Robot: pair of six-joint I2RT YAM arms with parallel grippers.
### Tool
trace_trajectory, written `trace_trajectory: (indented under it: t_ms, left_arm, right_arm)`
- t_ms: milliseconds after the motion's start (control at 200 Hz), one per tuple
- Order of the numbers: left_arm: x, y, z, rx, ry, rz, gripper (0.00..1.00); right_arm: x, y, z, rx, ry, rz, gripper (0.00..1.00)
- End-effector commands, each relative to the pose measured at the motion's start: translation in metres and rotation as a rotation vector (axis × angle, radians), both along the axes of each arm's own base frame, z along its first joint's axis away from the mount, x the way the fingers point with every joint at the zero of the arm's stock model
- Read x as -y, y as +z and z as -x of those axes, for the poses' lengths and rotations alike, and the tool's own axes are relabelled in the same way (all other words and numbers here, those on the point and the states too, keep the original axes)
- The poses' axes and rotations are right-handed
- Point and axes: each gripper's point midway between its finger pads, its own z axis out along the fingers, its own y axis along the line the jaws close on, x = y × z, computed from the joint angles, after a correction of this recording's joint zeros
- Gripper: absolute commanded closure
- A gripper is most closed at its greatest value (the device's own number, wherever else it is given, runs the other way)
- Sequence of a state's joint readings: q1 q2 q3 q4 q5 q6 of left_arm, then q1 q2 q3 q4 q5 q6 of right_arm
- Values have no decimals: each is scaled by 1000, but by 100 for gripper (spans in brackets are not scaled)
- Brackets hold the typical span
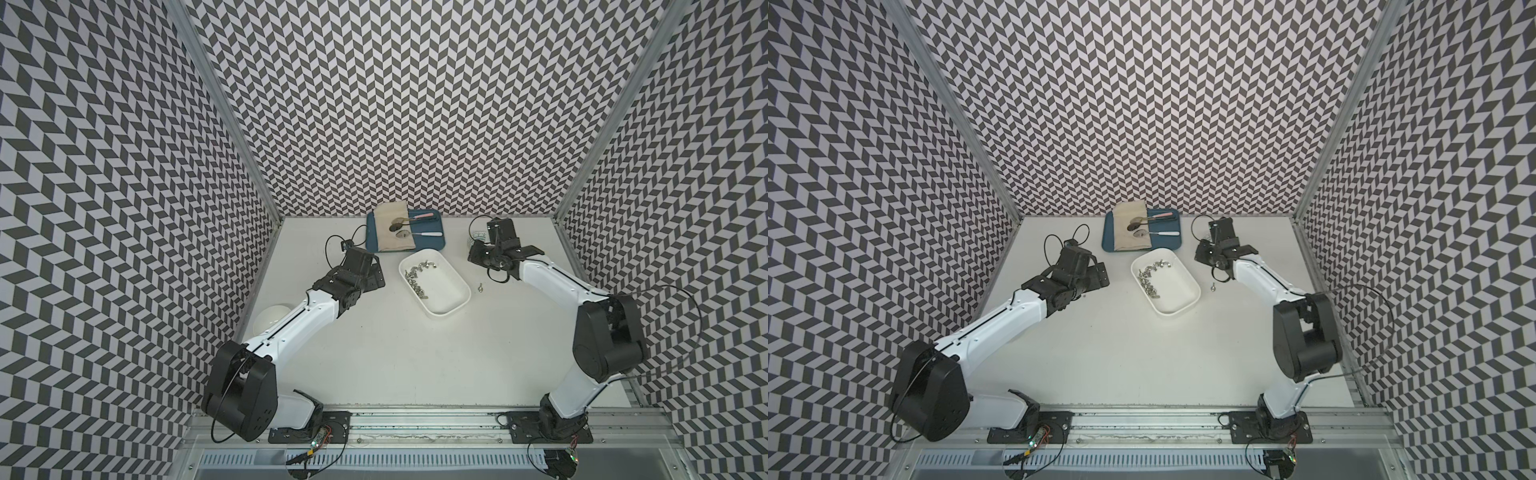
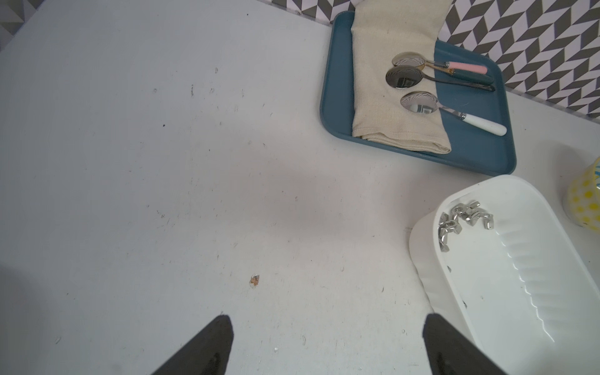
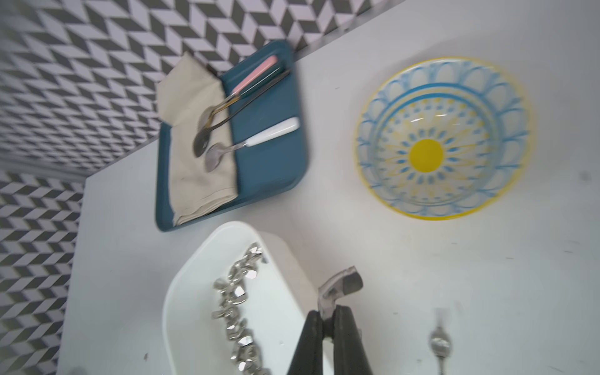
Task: Take out the wing nut from the storage box
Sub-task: Place the wing nut at the center of the board.
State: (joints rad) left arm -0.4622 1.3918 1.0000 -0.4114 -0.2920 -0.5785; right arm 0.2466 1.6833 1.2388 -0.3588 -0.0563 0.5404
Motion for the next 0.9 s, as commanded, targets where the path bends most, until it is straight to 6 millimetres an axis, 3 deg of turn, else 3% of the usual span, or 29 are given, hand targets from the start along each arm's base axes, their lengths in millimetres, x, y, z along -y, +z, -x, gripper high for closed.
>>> trace_trajectory:
  t_ms: [0,165,536,896]
  left_arm:
    - [9,14,-10,44,-19,21,5]
    - [14,12,-12,39,-32,28,5]
    - [12,14,-8,43,-28,22,5]
    - [9,13,-7,43,-17,16,5]
  right_arm:
    - [24,0,9,9,-30,12,100]
    - [45,-32,20,-51,-56,20,100]
    - [44,-85,21,-154,-34,27,100]
    - [43,-105,30,-196,-29,26,100]
